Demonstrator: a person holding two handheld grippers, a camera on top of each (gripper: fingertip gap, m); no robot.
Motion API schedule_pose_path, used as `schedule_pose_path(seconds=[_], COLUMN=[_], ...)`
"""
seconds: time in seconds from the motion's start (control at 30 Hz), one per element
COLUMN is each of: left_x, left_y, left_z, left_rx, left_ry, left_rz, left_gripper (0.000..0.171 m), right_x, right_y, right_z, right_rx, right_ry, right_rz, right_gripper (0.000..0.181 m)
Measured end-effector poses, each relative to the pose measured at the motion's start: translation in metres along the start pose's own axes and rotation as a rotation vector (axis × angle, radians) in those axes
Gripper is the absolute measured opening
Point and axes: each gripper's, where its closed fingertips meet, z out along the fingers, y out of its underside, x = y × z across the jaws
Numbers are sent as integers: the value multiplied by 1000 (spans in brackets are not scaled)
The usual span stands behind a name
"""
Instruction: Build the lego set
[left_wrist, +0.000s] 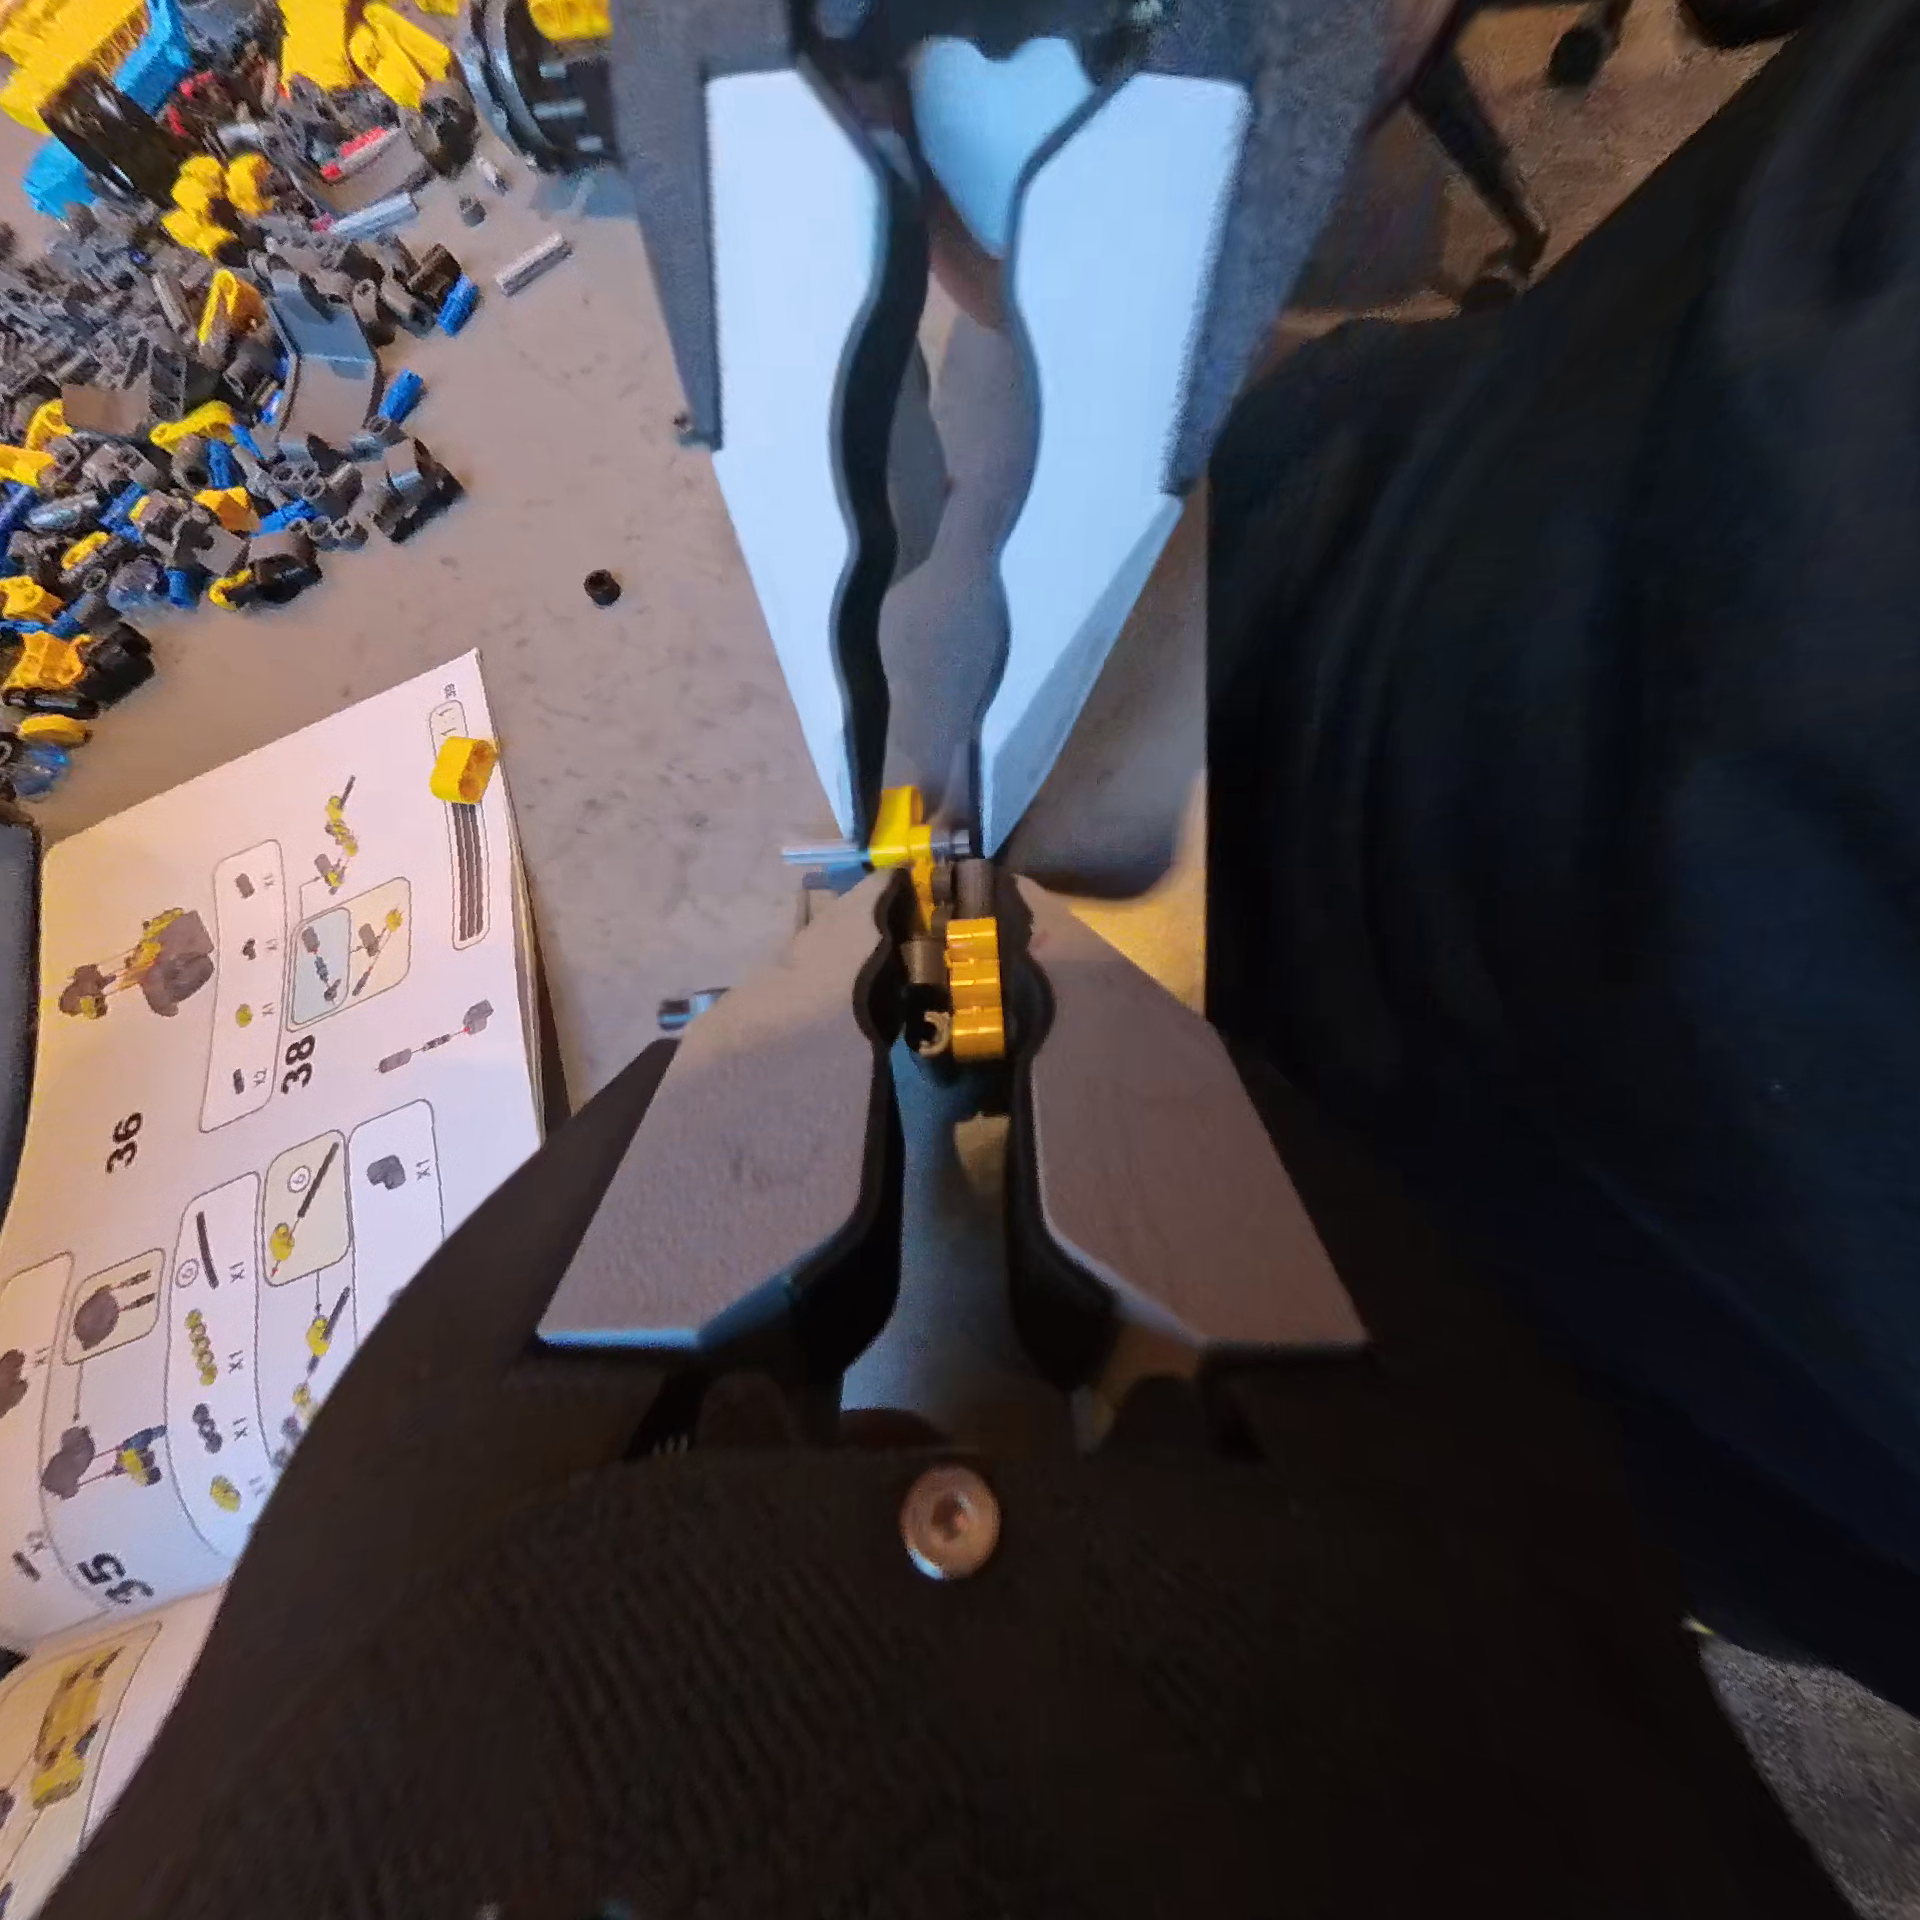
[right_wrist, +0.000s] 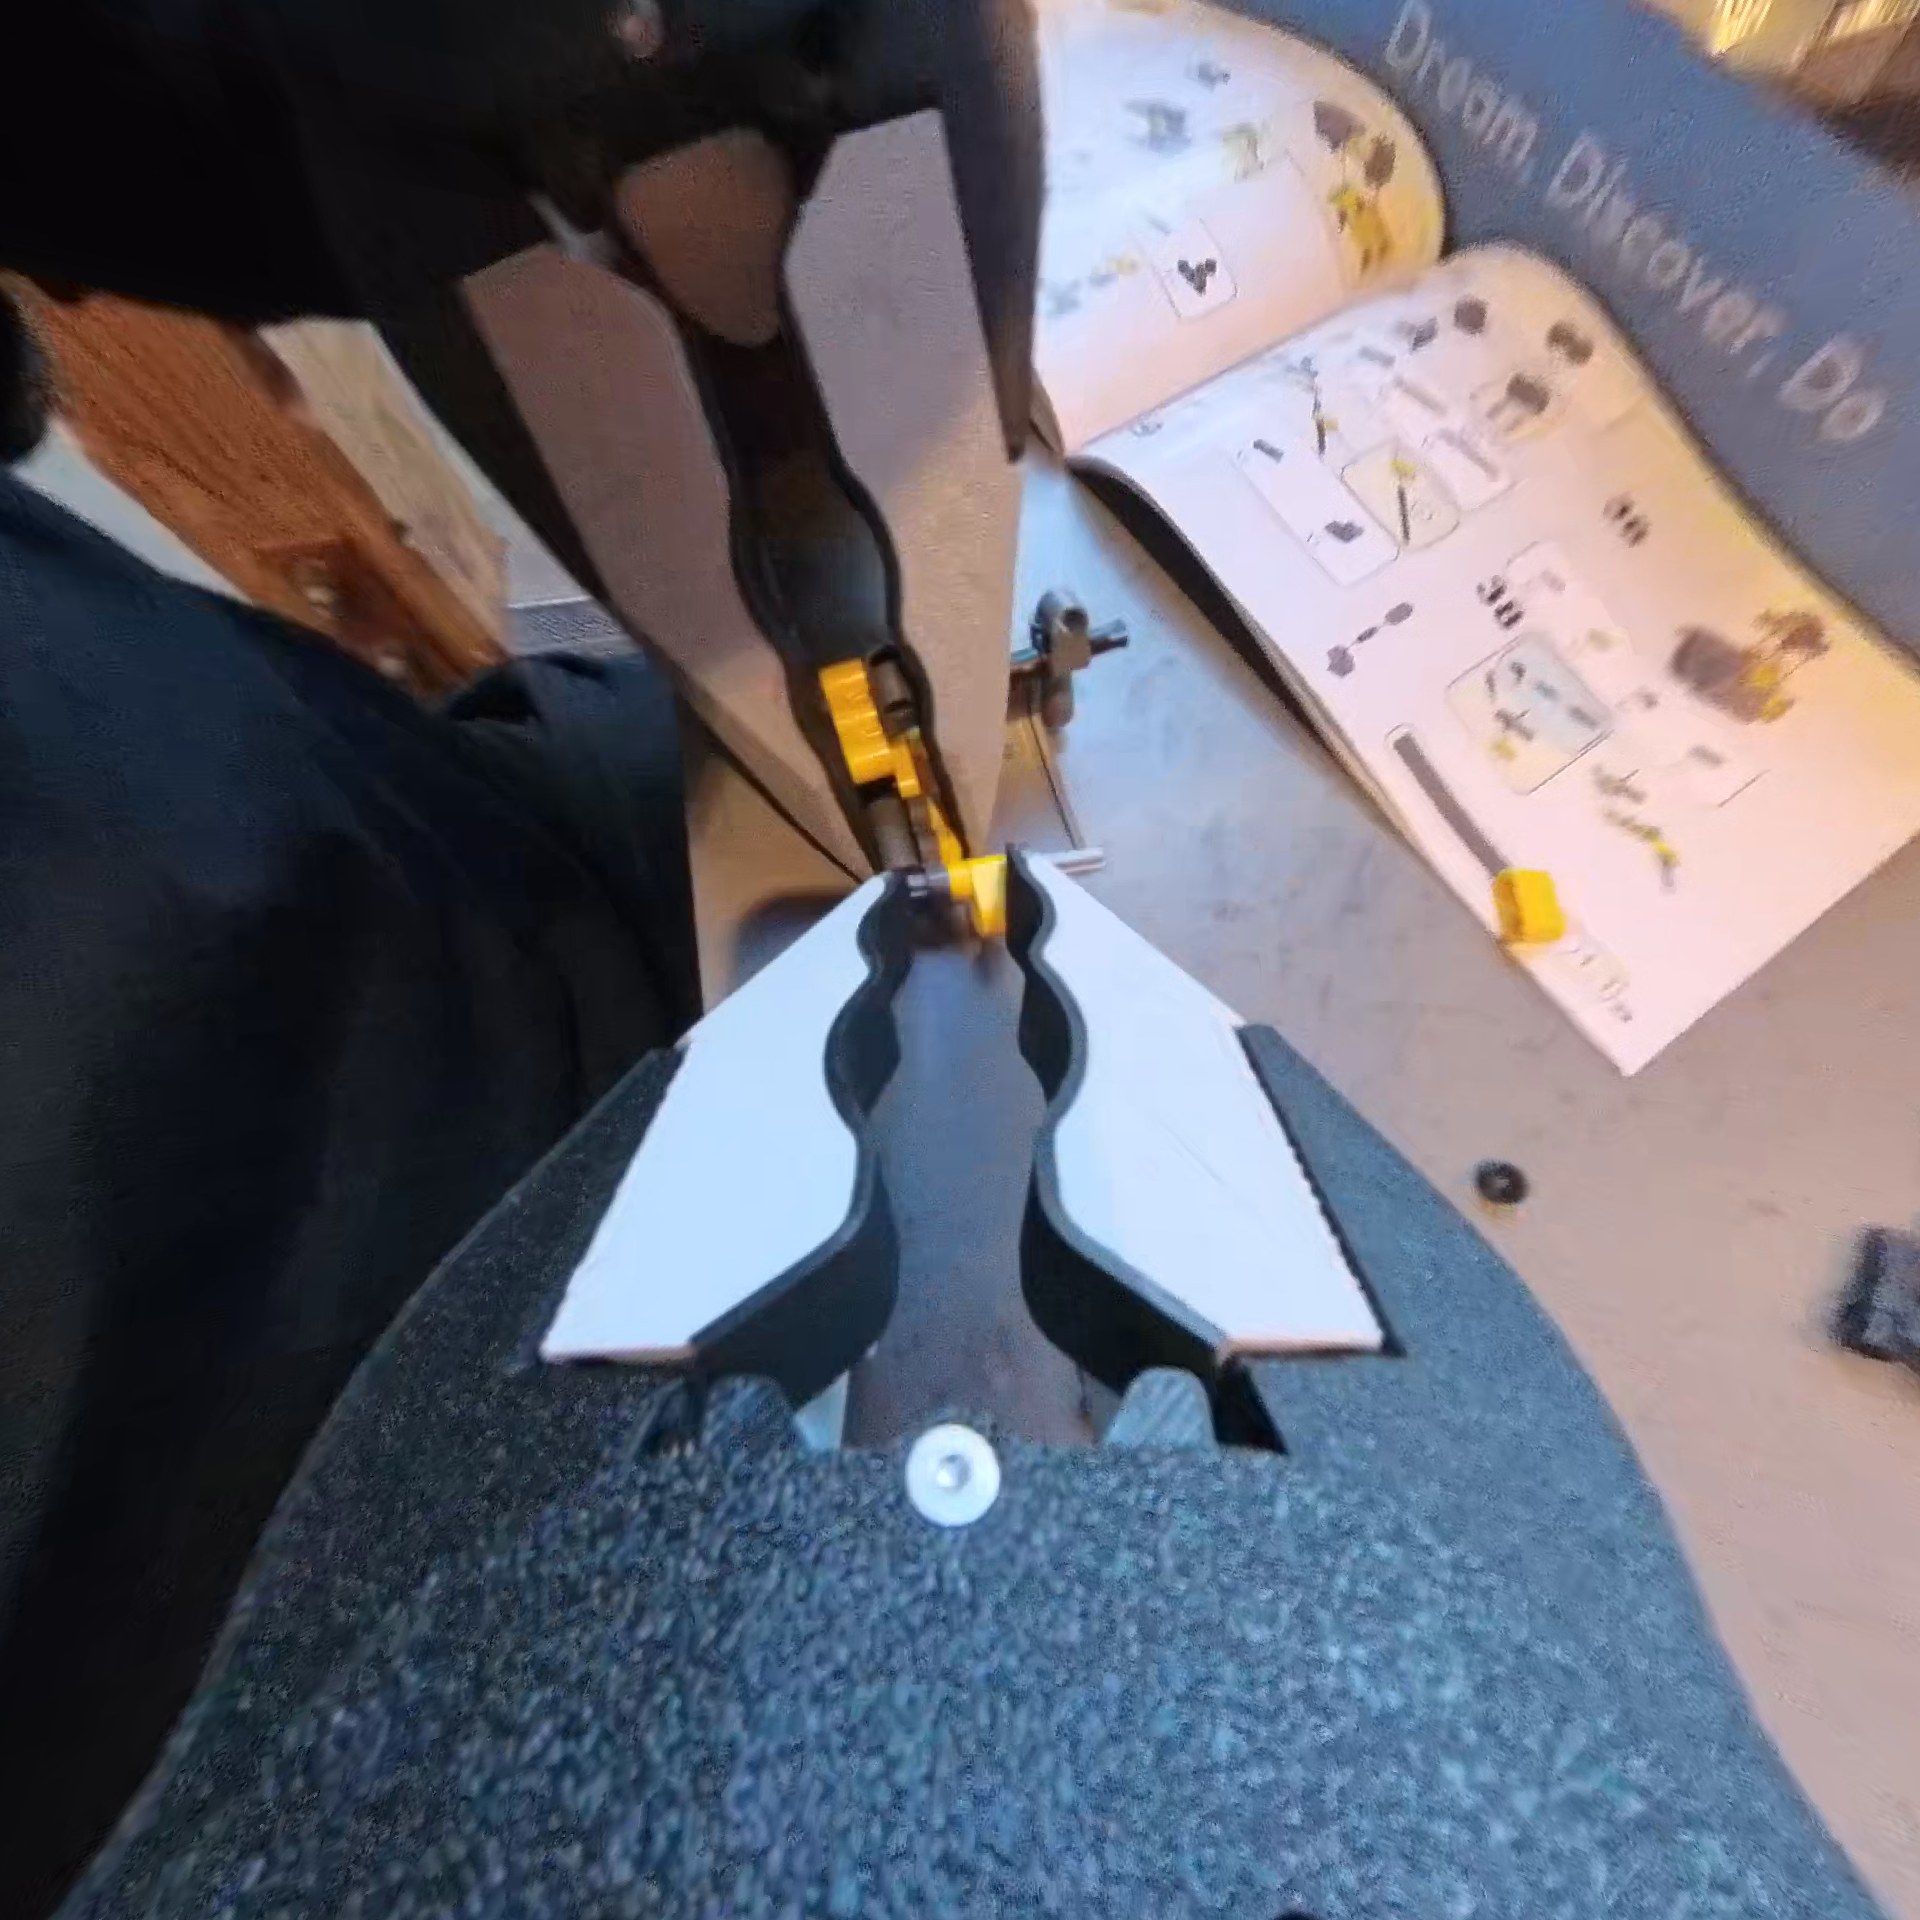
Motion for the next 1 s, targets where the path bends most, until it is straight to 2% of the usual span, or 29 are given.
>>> schedule_pose_path(seconds=[0.13, 0.2, 0.3, 0.4, 0.47, 0.57, 0.7, 0.77, 0.9, 1.0], left_x=[3, 5, 8, 12, 13, 15, 14, 14, 12, 15], left_y=[2, 2, 0, 0, 0, -1, -3, -3, -1, -1], left_z=[1, 0, 0, 0, 0, 0, 2, 2, 0, -1], left_rx=[-16, -15, 8, 10, 12, 25, 31, 33, 33, 34], left_ry=[-78, -37, 25, 42, 41, 21, -2, -3, -1, 26], left_rz=[125, 107, 109, 141, 149, 222, 286, 286, 282, 271], left_gripper=[15, 15, 15, 15, 15, 15, 15, 15, 15, 15], right_x=[-3, -5, -7, -10, -6, -2, -6, -7, 3, 5], right_y=[0, 2, 2, -1, 0, 2, -1, 0, 12, 9], right_z=[1, 3, 0, -13, -23, -29, -24, -18, -11, -9], right_rx=[-8, -33, -33, 12, 35, 44, 46, 46, -22, -26], right_ry=[-110, -142, -119, -62, -30, -64, -187, -188, -91, -45], right_rz=[190, 212, 167, 85, 87, 125, 139, 77, -98, -170], right_gripper=[16, 18, 19, 0, 1, 26, 46, 45, 45, 37])
